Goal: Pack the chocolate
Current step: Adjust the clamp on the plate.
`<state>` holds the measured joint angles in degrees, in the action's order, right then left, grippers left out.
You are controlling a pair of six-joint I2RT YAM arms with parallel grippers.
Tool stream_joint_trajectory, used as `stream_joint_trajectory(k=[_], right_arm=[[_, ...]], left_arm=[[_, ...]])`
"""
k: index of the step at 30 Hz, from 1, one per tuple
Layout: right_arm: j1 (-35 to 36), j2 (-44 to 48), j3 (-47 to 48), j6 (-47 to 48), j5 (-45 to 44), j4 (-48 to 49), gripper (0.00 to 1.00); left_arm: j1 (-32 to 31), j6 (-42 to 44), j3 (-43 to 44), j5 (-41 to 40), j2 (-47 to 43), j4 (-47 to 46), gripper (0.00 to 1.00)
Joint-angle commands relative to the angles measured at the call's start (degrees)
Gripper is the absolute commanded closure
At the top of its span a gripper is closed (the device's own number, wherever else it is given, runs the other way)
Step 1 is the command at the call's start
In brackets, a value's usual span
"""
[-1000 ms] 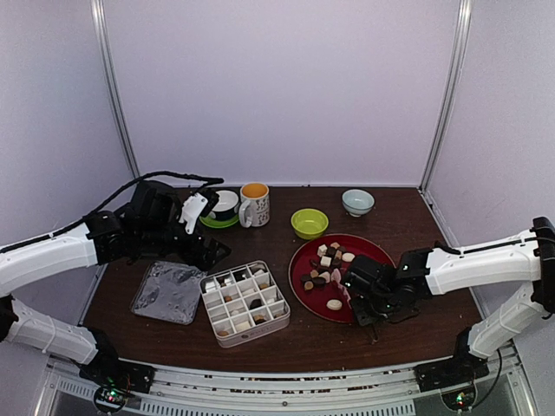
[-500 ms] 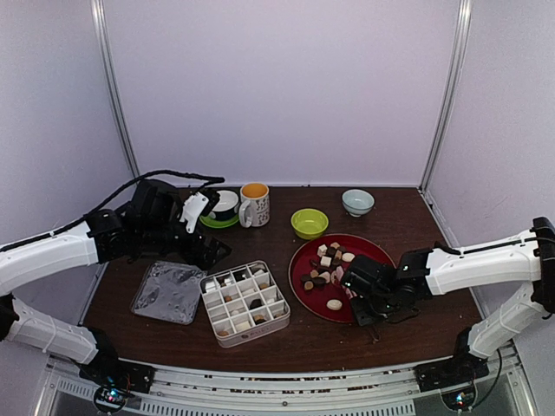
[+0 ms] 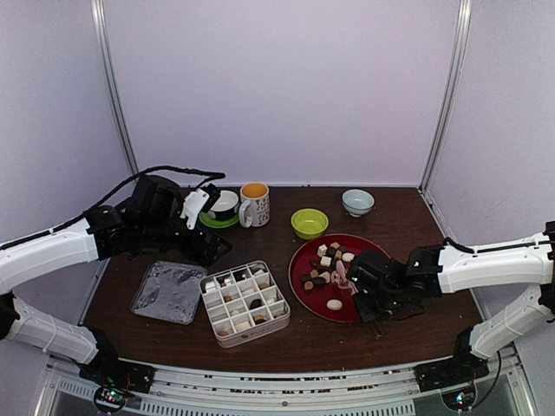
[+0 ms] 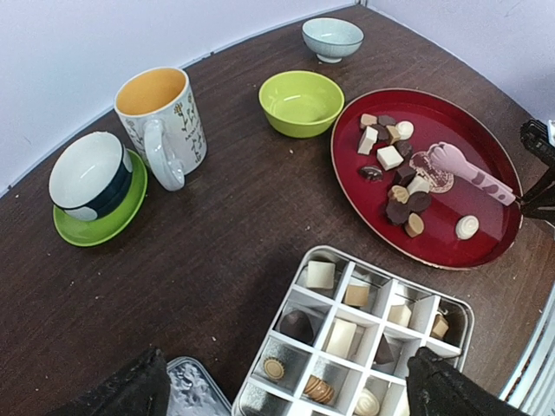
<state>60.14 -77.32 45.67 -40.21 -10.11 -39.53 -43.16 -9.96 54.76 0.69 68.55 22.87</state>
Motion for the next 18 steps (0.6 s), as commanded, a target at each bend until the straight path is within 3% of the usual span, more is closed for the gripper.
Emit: stream_joint_trajectory(k=[1,11,18], right_arm=[[-0.1,3.1,0.9,1.5,-2.6,-0.2,0.86],[-0.4,-0.2,-4.0,2.4,1.9,4.2,0.85],[-0.5,-1.2,-5.1,2.1,1.8,5.2,0.67]], left_arm=[[0.3,0.3,1.3,1.4,-0.2,-0.5,0.02],[0.3,-0.8,-0.1,2.2,-1.3,-0.6,0.02],[0.4,-1.2,-0.6,2.2,-1.7,-0.6,0.02]])
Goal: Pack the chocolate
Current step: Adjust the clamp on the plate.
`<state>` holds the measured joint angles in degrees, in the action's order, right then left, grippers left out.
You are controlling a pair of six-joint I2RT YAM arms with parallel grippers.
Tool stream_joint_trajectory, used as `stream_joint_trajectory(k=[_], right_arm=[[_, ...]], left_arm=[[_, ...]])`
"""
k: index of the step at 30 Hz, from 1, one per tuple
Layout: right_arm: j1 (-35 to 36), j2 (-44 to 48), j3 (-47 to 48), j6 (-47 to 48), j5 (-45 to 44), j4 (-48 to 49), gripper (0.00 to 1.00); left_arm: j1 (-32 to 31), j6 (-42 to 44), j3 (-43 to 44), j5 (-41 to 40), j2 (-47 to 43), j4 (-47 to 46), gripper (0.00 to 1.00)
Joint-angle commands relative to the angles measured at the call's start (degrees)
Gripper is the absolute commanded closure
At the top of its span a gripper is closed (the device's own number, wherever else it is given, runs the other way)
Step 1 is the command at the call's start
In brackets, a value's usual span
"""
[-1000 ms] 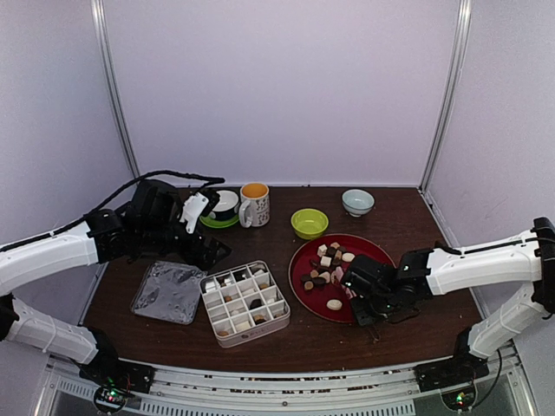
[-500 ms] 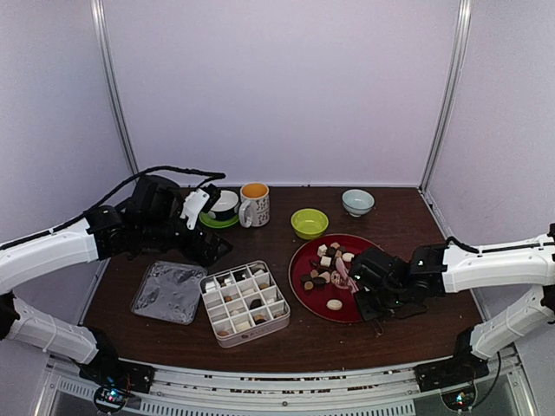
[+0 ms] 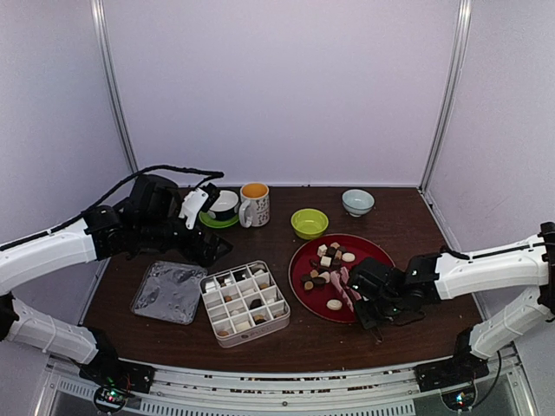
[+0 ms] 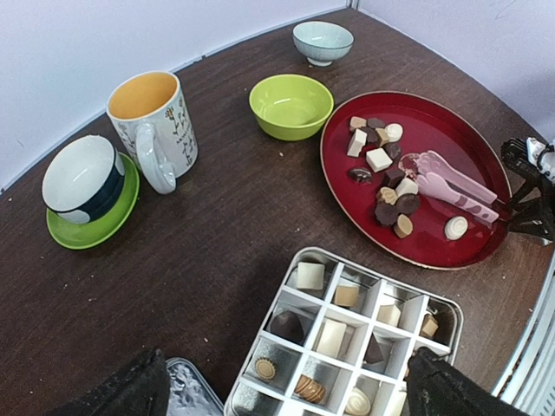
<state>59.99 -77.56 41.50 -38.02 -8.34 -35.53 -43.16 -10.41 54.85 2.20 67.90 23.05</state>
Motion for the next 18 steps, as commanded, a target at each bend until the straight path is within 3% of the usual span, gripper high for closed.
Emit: stream_joint_trajectory(k=[1,5,9,14,16,18], right_arm=[[-0.3,-1.0,-0.9,-0.1,0.0,1.1,0.65],[-0.3,0.0,-0.8,-0.1,-0.8,0.6,0.57],[-0.3,2.7,-0.9,0.0,-2.0,-0.1,0.43],[0.1,5.7,-1.4,-0.1,-3.2,0.3,0.19],[0.5,6.0,-1.3,-0.5,-4.3,0.4,0.04],[0.9,5.8,-1.0,-1.2,-5.4,0.4,0.00]], left_arm=[[0.4,-0.8,-0.7,0.7,-1.0,-0.8,0.02],[0.4,-0.8,-0.8,0.7,-1.1,-0.8,0.02],[0.4,-0.9,-0.8,0.5,-1.2,-0.8,0.02],[0.4,-1.0,-0.5,0.7,-0.9,-0.9,0.02],[0.4,-1.1,-0.5,0.8,-0.8,-1.0,0.02],[0.4,-1.1,-0.7,0.9,-0.9,-1.2,0.02]])
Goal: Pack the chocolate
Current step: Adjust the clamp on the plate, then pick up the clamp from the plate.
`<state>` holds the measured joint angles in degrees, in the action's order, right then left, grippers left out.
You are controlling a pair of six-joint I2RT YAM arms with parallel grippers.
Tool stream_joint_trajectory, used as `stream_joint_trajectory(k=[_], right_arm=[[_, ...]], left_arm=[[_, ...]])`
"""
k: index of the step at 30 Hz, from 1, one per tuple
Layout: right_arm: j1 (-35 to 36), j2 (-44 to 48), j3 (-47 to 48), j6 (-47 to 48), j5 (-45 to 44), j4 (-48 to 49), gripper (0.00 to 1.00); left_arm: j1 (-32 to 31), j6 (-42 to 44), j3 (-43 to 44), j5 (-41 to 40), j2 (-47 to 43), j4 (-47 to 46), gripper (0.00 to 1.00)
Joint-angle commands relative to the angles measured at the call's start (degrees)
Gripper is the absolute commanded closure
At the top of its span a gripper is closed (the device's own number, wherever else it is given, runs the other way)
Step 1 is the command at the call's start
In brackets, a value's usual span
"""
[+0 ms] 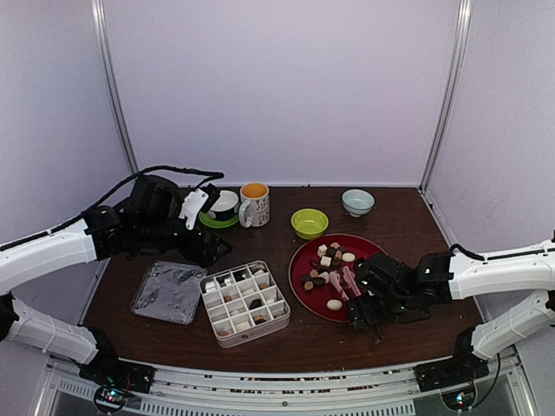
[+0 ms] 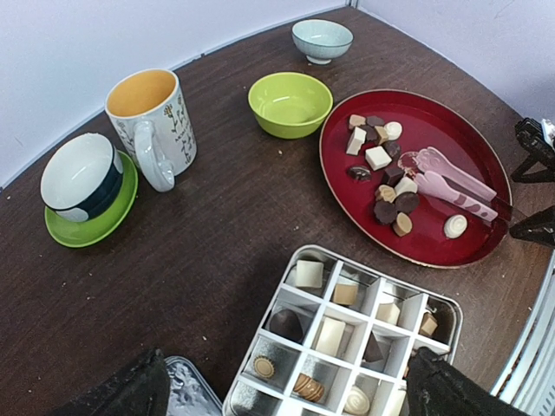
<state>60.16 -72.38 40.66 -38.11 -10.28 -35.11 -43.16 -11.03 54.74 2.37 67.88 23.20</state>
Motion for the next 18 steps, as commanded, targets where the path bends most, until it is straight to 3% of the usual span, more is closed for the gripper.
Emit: stream_joint_trajectory(k=[1,14,18], right_arm=[[1.1,0.4,0.1,-1.7,-4.3,-0.2,0.00],[3.1,-0.2,-4.3,-7.6,-5.0,7.5,0.00],[3.1,-0.6,-5.8,-8.1,-4.9,8.8,0.07]], left_arm=[[0.4,-0.5,-0.8,0.9,-1.2,-1.6,0.02],[0.3,0.1,-2.9,1.0,-4.0,-3.1,0.02],[0.4,0.1,-3.1,1.1,-4.0,-3.4,0.02]])
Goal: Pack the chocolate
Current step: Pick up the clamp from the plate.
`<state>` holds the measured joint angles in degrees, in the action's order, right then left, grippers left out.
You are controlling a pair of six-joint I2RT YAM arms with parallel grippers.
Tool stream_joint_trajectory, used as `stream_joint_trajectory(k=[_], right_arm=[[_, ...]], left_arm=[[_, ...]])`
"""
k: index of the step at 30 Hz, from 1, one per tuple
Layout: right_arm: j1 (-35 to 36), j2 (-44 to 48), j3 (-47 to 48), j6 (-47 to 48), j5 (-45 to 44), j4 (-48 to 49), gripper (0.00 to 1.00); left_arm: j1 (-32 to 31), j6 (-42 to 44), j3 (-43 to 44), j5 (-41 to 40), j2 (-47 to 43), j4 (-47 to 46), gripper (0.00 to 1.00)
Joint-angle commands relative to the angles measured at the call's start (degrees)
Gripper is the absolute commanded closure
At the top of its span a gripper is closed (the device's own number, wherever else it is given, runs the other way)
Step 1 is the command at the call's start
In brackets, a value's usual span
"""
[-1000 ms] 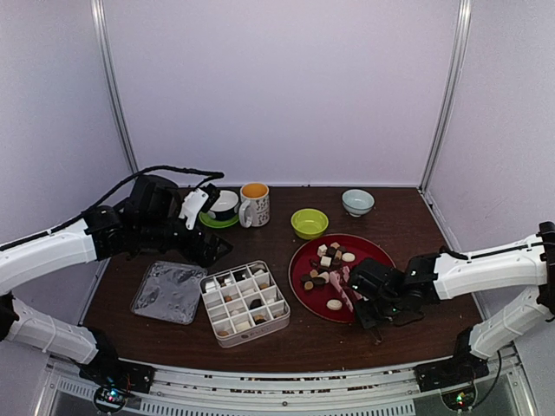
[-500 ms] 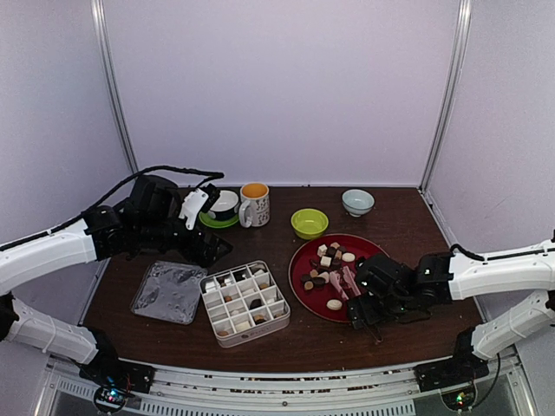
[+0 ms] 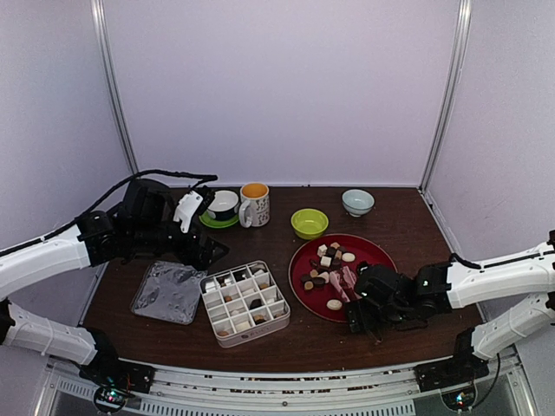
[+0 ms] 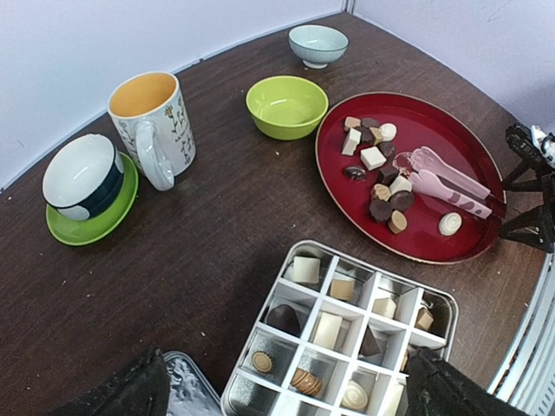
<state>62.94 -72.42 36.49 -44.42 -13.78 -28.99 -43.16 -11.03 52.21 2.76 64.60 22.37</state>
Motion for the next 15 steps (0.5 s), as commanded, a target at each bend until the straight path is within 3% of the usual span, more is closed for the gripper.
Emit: stream_joint_trajectory(k=[1,12,15], right_arm=[[0.3,-0.6,-2.0,-1.9,-1.2,3.0,0.09],[0.4,-2.7,-3.3,-1.7,-1.1,4.8,0.49],[0.3,-3.3,-2.9,-1.2,-1.2,4.7,0.56]], left_arm=[[0.4,0.1,-0.6,0.8,-0.6,-2.7,0.02],[0.4,0.4,-0.5,0.8,-0.2,-3.0,0.02],[0.4,0.4,-0.4,0.8,-0.1,-3.0,0.02]])
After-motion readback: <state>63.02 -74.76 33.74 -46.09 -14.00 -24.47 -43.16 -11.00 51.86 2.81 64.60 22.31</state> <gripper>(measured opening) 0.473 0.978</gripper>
